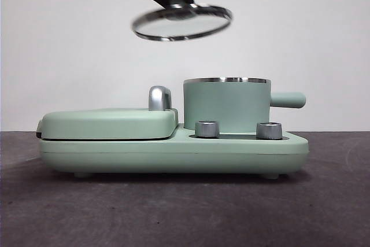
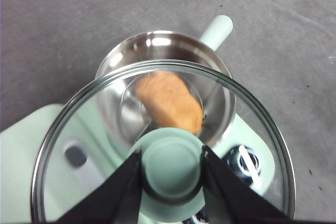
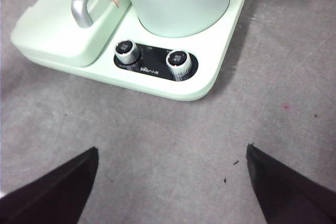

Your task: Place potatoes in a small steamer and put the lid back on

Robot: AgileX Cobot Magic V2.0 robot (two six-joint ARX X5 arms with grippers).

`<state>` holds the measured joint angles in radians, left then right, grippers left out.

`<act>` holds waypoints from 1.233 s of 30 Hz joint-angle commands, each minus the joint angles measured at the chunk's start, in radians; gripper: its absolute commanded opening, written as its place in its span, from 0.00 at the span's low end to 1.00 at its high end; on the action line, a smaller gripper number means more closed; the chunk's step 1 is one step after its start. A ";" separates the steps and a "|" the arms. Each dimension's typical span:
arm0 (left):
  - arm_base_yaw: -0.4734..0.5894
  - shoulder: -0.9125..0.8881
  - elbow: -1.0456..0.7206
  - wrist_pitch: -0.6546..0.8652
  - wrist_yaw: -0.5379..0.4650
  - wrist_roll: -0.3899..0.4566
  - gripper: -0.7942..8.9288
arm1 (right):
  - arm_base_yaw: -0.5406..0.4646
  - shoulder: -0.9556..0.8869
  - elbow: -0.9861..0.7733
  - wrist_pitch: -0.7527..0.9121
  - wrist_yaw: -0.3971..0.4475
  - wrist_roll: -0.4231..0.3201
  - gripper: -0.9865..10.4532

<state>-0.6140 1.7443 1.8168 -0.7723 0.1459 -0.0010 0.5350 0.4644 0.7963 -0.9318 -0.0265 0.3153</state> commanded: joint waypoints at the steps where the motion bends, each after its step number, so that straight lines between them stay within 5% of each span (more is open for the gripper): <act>1: -0.016 0.079 0.116 0.007 -0.029 -0.010 0.09 | 0.006 -0.011 0.006 0.013 0.000 0.018 0.48; 9: -0.048 0.355 0.428 -0.050 -0.054 0.001 0.09 | 0.006 -0.016 0.006 0.019 0.000 0.018 0.48; 15: -0.070 0.402 0.434 -0.018 -0.087 0.069 0.09 | 0.006 -0.016 0.006 0.019 0.000 0.018 0.48; 37: -0.076 0.463 0.434 0.008 -0.087 0.079 0.09 | 0.006 -0.016 0.006 0.019 0.000 0.014 0.48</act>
<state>-0.6785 2.1830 2.2124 -0.7856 0.0574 0.0643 0.5350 0.4461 0.7963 -0.9234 -0.0261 0.3222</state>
